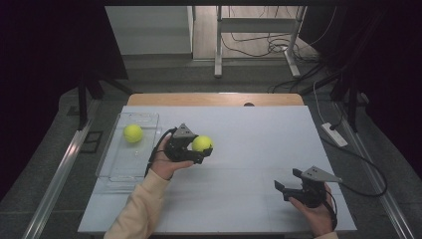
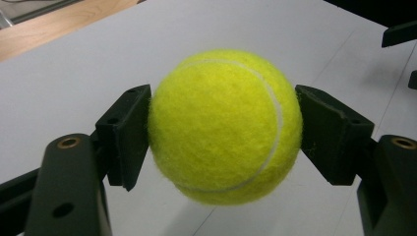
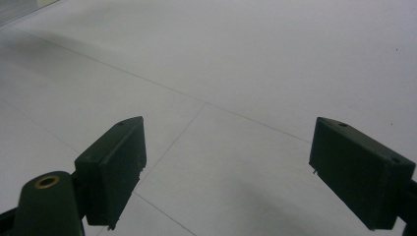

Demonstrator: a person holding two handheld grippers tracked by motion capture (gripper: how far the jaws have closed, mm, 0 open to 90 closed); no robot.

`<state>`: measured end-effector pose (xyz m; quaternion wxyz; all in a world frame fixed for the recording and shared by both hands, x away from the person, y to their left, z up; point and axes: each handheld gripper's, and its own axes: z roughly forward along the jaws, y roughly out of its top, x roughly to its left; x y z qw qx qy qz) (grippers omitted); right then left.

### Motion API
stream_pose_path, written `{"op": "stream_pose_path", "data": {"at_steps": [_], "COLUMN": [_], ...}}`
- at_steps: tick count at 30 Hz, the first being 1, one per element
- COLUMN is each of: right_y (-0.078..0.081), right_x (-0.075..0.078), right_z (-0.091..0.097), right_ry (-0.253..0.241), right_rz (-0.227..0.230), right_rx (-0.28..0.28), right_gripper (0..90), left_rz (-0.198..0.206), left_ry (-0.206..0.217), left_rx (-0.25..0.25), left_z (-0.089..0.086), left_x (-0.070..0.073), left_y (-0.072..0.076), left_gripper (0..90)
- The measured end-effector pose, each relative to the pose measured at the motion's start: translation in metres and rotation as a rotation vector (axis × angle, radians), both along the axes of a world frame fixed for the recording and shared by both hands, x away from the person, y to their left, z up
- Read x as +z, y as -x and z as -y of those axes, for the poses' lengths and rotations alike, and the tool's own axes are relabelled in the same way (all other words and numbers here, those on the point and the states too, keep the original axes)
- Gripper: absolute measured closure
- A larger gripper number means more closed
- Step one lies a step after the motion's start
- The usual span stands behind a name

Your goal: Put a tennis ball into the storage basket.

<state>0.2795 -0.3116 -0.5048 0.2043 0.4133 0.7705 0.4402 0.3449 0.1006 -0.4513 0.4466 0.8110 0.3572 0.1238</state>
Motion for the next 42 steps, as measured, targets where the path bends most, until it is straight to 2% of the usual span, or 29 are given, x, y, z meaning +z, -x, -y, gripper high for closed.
{"op": "stream_pose_path", "data": {"at_steps": [21,42], "right_y": [0.000,0.000], "right_x": [0.000,0.000], "right_z": [0.000,0.000], "right_ry": [0.000,0.003], "right_rz": [-0.001,-0.002], "right_rx": [-0.001,-0.002], "right_gripper": [14.0,14.1], "left_rz": [0.032,0.051], "left_ry": [0.030,0.036], "left_rx": [0.041,0.073], "left_z": [-0.017,-0.029], "left_x": [0.010,0.016], "left_y": [0.003,0.005], "left_gripper": [27.0,27.0]}}
